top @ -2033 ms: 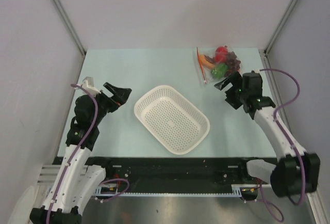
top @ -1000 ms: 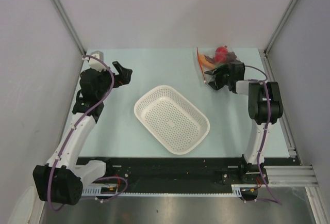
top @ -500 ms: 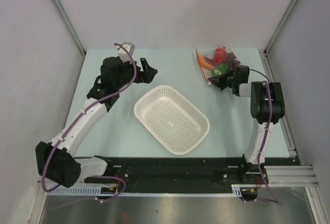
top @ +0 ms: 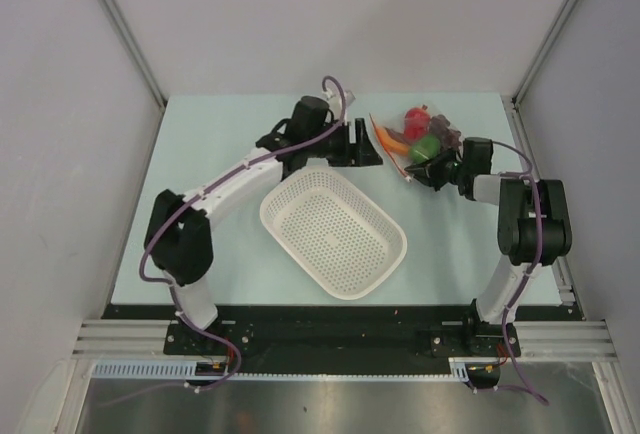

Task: Open the zip-top bag and remove the fake food

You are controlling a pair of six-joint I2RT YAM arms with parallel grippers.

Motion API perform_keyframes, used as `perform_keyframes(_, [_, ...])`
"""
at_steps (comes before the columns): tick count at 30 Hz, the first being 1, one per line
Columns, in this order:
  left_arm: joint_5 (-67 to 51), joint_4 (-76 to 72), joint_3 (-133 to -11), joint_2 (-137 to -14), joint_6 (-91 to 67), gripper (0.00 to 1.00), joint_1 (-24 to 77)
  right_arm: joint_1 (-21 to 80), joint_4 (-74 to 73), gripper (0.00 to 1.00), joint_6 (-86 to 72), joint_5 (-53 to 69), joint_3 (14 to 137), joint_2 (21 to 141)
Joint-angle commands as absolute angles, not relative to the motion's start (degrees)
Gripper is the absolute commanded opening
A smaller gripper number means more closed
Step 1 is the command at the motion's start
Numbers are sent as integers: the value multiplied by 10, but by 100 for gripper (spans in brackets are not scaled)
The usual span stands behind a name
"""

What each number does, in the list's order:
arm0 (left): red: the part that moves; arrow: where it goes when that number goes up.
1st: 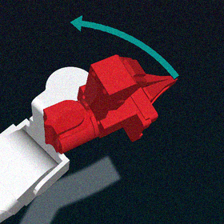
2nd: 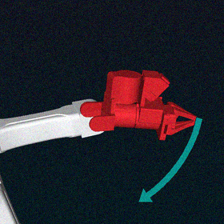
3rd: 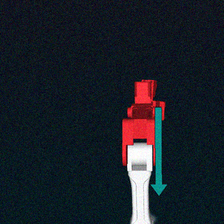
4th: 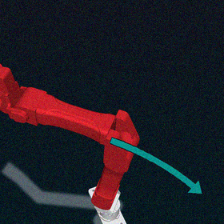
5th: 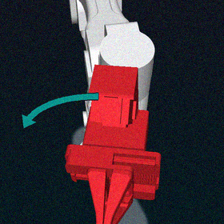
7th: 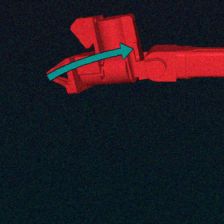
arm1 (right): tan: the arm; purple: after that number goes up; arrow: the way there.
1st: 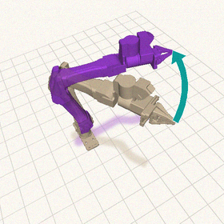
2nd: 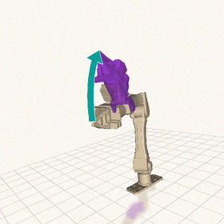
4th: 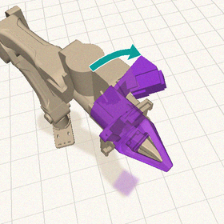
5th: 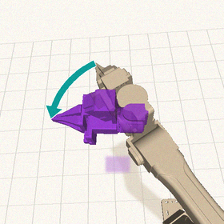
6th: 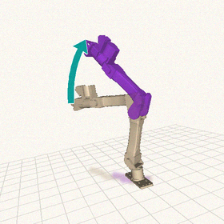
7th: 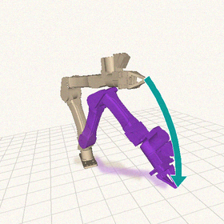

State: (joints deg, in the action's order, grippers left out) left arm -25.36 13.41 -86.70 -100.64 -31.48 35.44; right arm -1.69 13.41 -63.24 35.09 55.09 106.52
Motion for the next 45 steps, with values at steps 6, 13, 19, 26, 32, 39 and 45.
perform_keyframes(6, [-179, 122, -953, -1128, -541, 67, 402, -21, 116, 13, -610, 401, 510, 1000])
perform_keyframes(13, [-120, 205, -1062, -1221, -594, 66, 423, -21, 95, 0, -596, 414, 506, 971])
perform_keyframes(19, [-95, 234, -1097, -1259, -623, 62, 424, -22, 91, 0, -594, 418, 490, 954])
perform_keyframes(26, [-110, 246, -1154, -1315, -645, 49, 425, -21, 89, 0, -596, 422, 483, 940])
perform_keyframes(32, [-114, 242, -1168, -1341, -653, 41, 424, -21, 76, 0, -591, 420, 480, 924])
perform_keyframes(39, [-153, 205, -1192, -1352, -615, 0, 418, -25, 60, 16, -598, 424, 469, 909])
perform_keyframes(45, [-229, 57, -1113, -1299, -602, 0, 414, -37, 61, 45, -632, 456, 460, 918])
